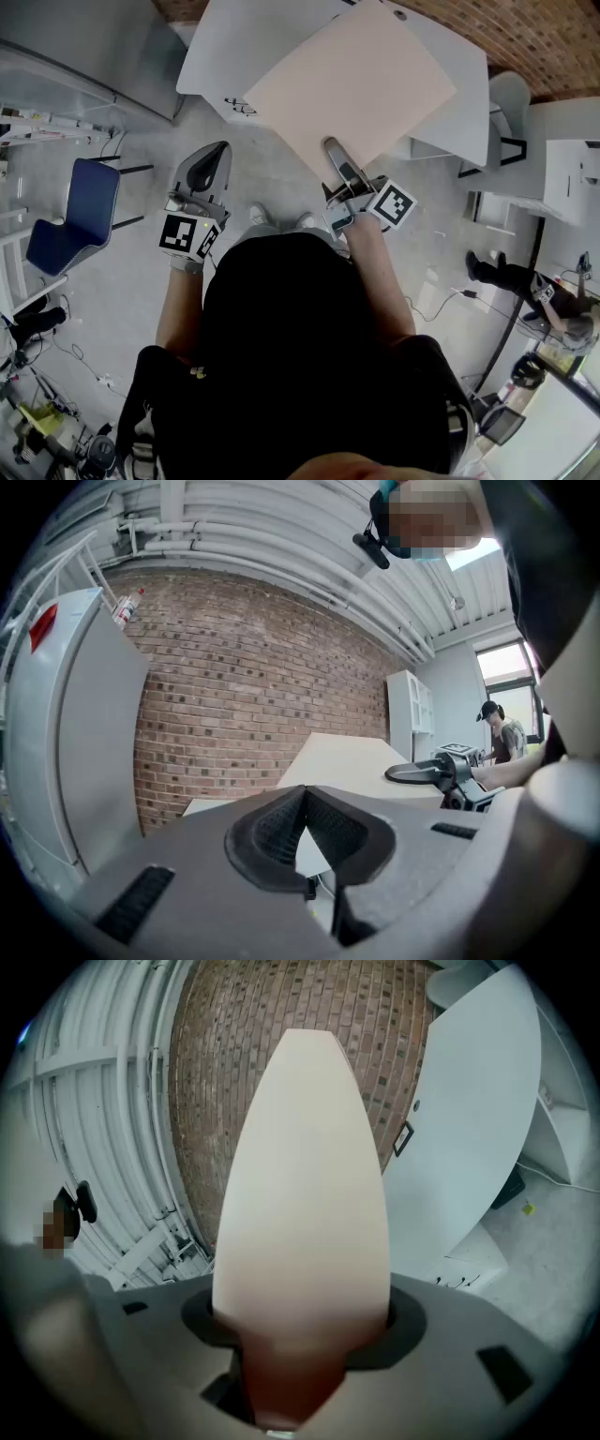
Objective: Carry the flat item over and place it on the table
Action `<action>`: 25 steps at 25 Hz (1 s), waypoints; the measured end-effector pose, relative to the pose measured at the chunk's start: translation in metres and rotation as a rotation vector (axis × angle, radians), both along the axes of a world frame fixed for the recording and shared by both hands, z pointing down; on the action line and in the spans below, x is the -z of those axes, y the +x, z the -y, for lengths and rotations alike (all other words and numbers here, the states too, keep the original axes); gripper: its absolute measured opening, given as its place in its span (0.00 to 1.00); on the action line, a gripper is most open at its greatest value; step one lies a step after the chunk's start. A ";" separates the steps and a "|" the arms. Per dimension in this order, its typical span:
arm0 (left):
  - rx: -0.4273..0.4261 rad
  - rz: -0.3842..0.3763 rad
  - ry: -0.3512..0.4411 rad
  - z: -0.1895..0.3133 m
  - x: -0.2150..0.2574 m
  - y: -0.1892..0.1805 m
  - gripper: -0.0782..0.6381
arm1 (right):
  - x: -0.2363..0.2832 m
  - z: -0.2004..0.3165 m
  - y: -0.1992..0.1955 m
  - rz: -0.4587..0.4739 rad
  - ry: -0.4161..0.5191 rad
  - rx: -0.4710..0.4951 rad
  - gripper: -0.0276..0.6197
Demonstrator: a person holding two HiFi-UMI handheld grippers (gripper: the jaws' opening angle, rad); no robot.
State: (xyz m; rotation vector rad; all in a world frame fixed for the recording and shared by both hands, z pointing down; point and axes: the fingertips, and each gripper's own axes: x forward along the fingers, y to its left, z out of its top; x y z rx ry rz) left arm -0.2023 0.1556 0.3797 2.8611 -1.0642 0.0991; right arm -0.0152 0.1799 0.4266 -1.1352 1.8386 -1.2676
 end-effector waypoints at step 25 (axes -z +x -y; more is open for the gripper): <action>-0.143 -0.005 -0.040 0.063 -0.025 -0.034 0.12 | -0.019 0.040 -0.024 0.041 -0.070 -0.152 0.47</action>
